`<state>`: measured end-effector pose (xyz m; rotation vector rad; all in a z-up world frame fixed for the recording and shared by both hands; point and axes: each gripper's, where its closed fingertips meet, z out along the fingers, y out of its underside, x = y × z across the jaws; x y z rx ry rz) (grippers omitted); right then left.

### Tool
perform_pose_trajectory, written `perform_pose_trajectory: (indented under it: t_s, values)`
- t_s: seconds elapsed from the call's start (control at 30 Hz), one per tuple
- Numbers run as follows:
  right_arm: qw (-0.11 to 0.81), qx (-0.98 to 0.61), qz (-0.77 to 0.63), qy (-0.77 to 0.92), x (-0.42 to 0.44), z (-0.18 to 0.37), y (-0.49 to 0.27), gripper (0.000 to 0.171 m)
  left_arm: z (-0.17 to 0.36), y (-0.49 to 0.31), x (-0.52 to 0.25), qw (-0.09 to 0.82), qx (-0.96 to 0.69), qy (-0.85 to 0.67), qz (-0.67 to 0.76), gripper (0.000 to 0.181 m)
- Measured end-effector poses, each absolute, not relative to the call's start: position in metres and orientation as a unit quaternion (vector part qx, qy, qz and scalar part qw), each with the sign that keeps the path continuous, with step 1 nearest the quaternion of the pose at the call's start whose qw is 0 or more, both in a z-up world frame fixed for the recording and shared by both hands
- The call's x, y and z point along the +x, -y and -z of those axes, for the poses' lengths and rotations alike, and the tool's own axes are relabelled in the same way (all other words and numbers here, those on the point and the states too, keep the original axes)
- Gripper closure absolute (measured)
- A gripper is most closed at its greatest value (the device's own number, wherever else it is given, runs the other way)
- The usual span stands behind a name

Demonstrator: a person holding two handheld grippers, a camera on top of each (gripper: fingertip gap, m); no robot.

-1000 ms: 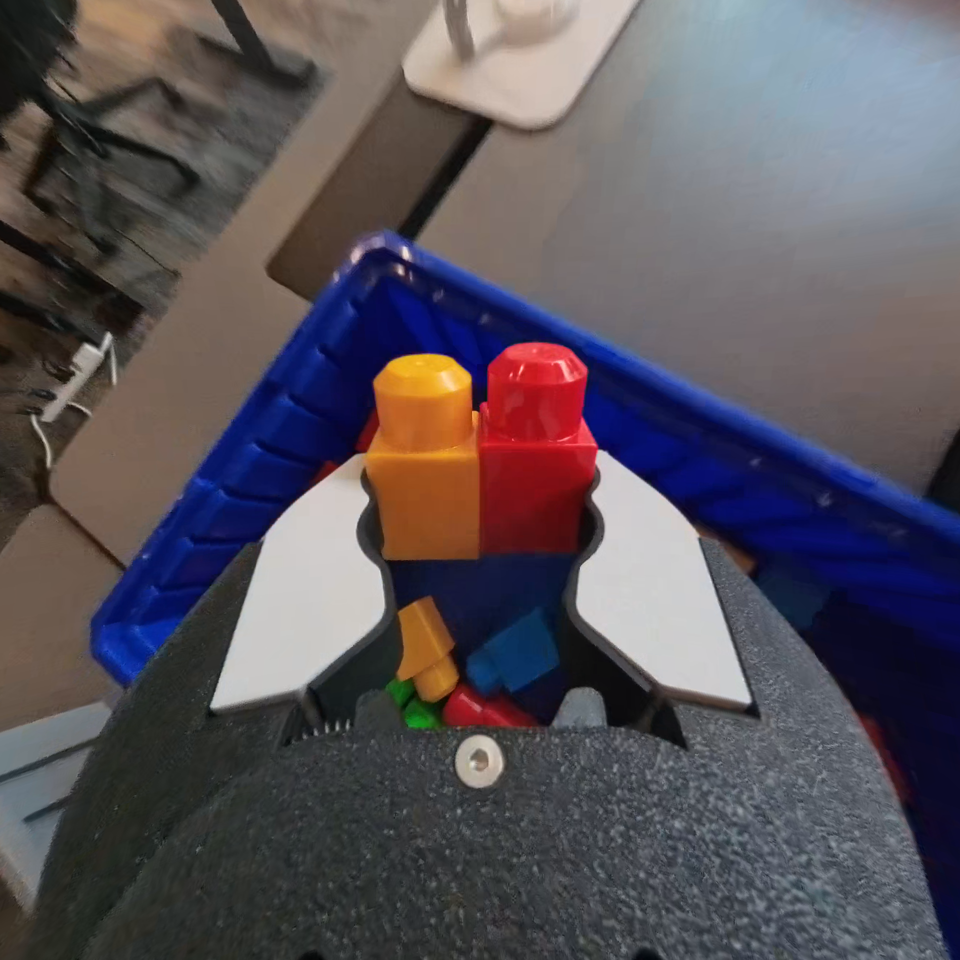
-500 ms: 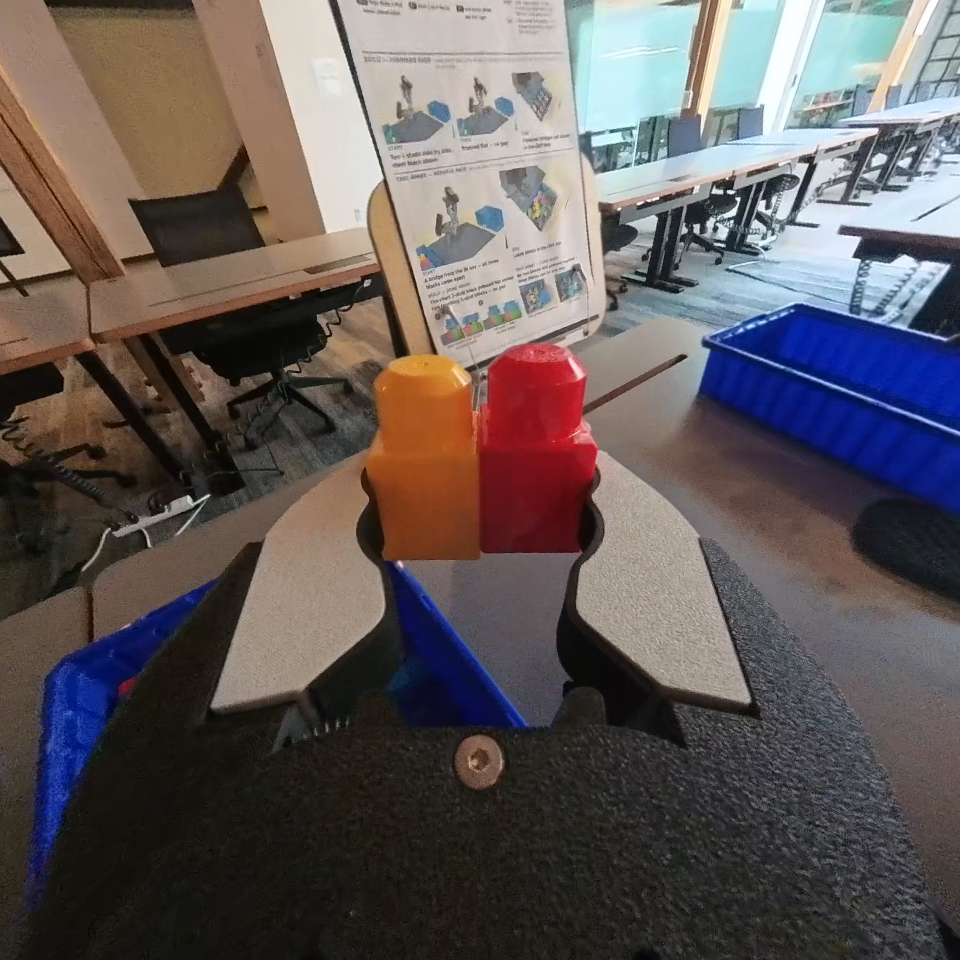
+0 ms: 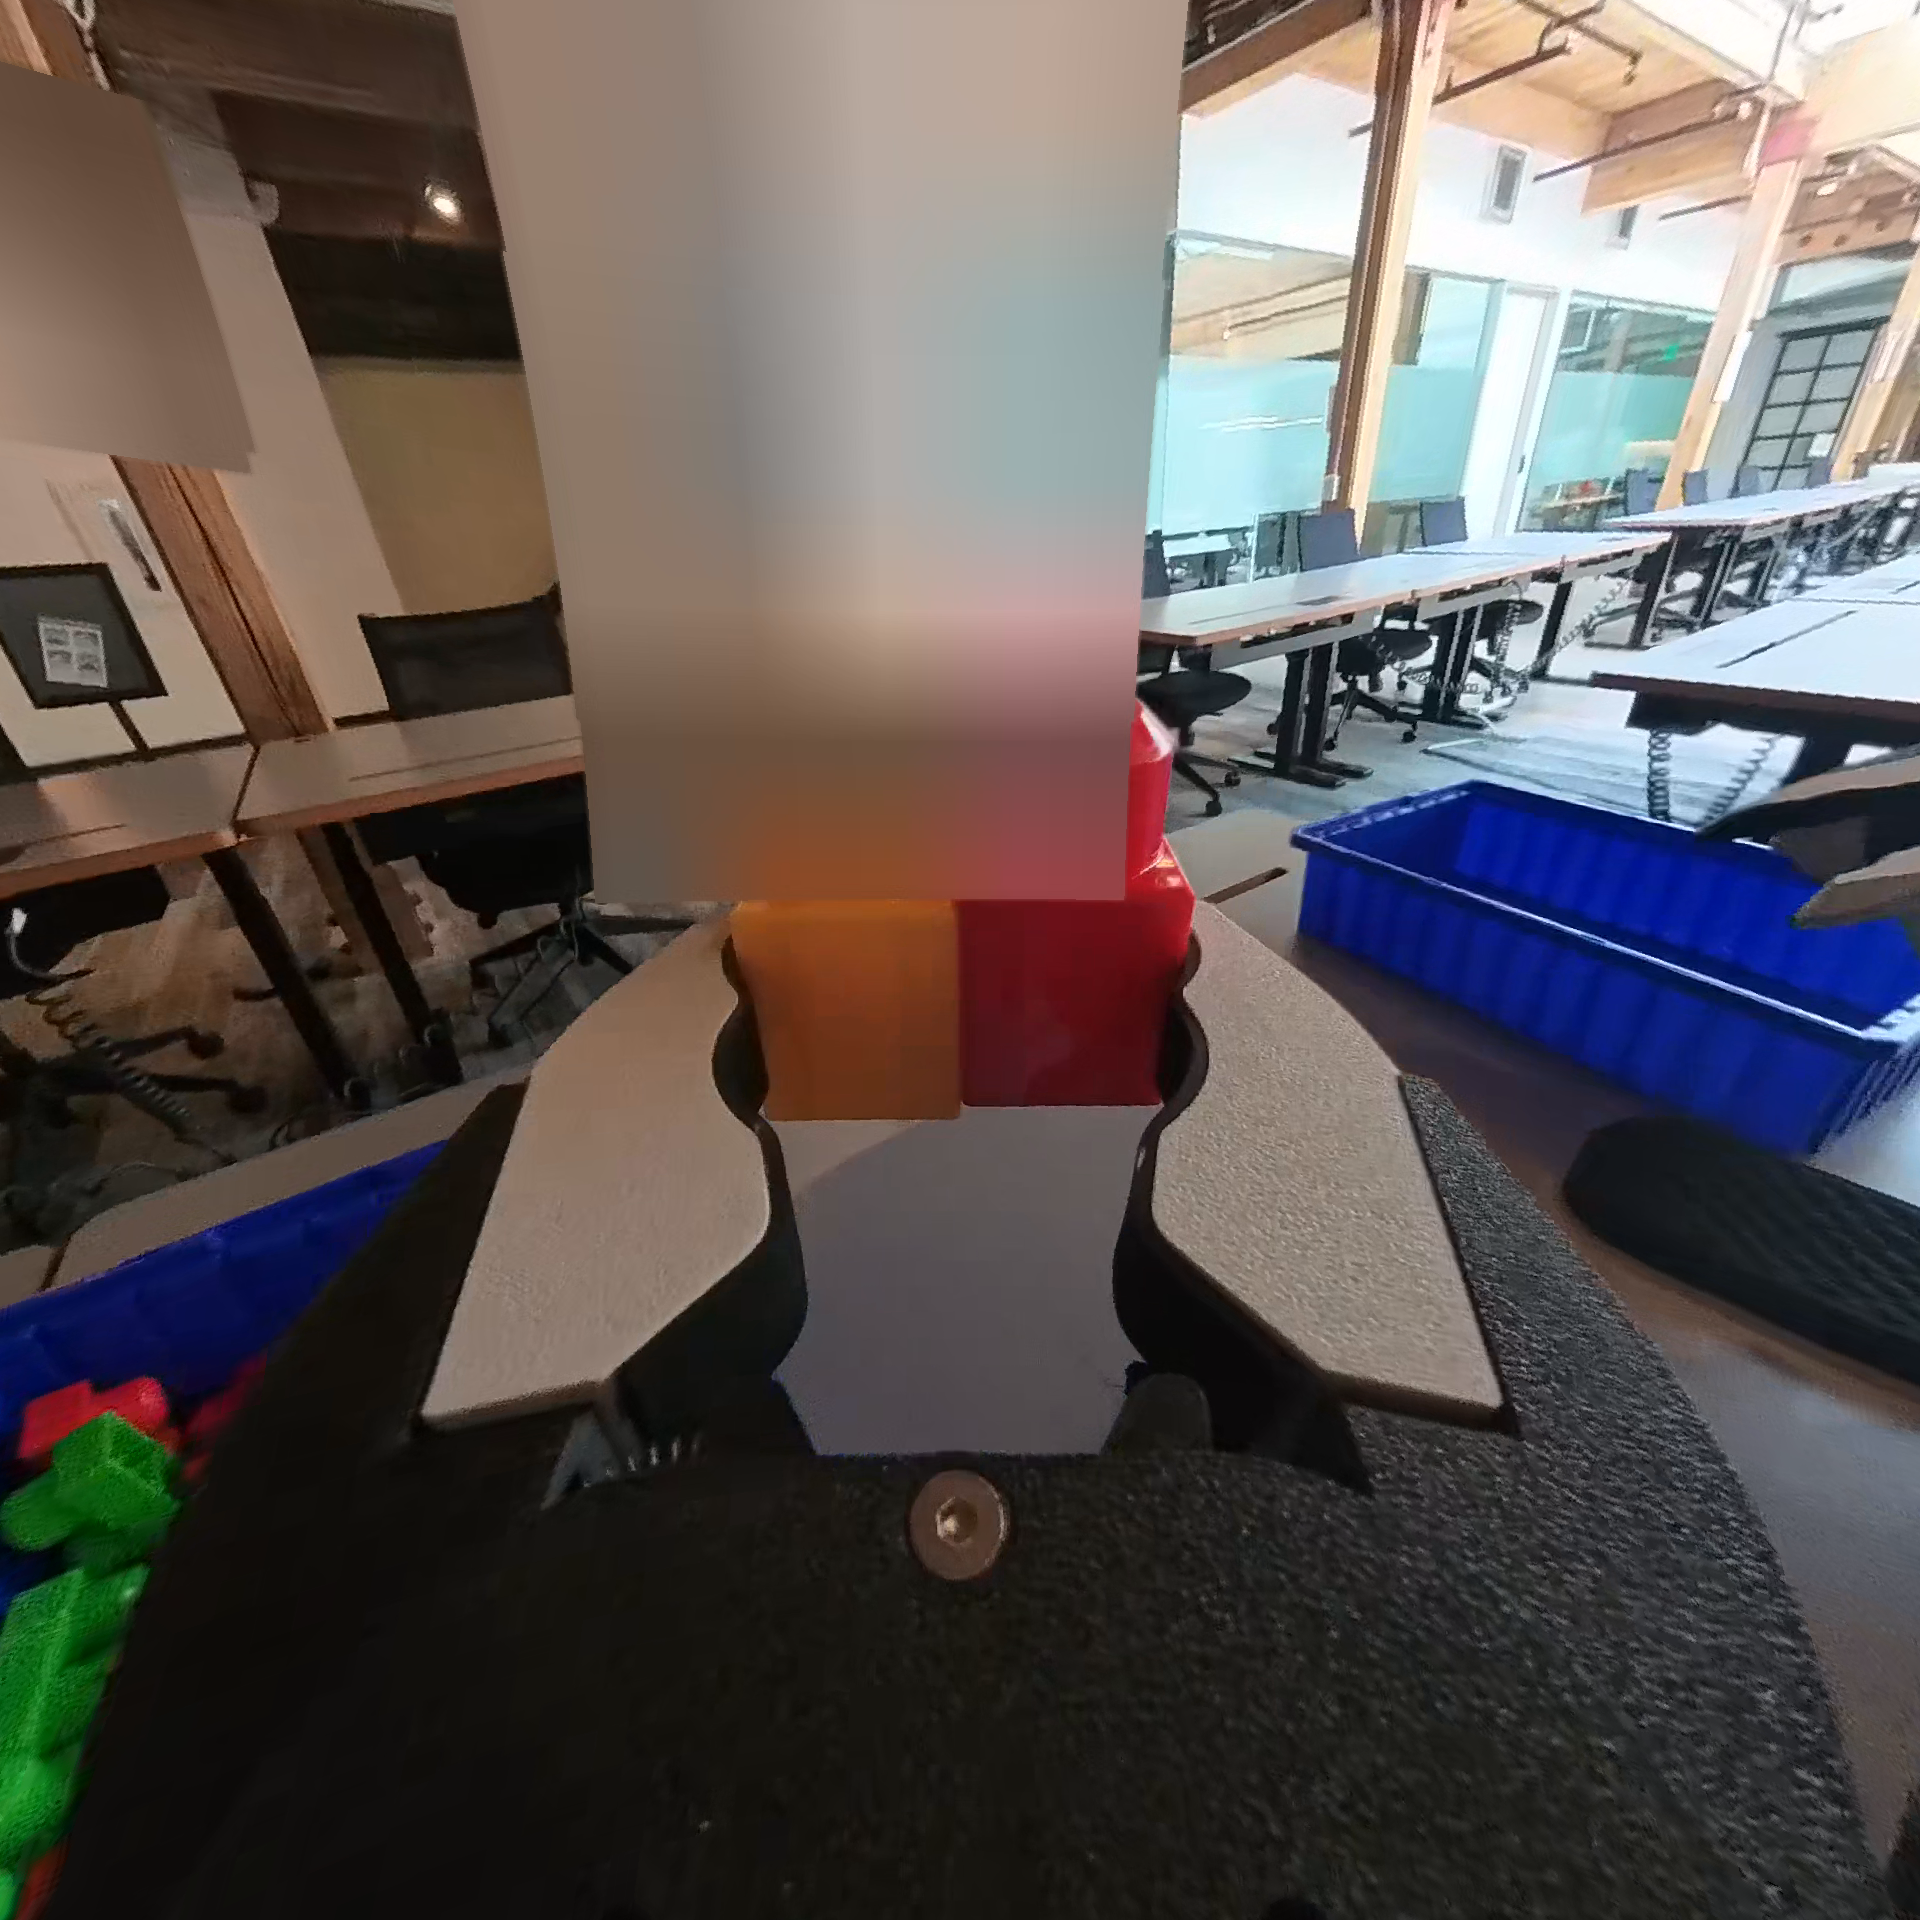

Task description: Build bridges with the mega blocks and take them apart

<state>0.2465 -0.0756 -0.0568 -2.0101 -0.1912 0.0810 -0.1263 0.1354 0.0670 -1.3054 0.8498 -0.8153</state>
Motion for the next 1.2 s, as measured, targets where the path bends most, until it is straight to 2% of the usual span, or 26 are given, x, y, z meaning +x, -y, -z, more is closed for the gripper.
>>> perform_pose_trajectory:
  t_s: [0.53,1.2]
  values:
    - [0.538,-0.835,-0.076,0.091,0.218,0.073,0.071,0.083,-0.024,-0.080,-0.100,0.640,-0.544,-0.393,0.373,0.106]
    - [0.528,-0.839,-0.070,0.112,0.194,0.074,0.044,0.085,0.015,-0.071,-0.090,0.611,-0.547,-0.437,0.369,0.107]
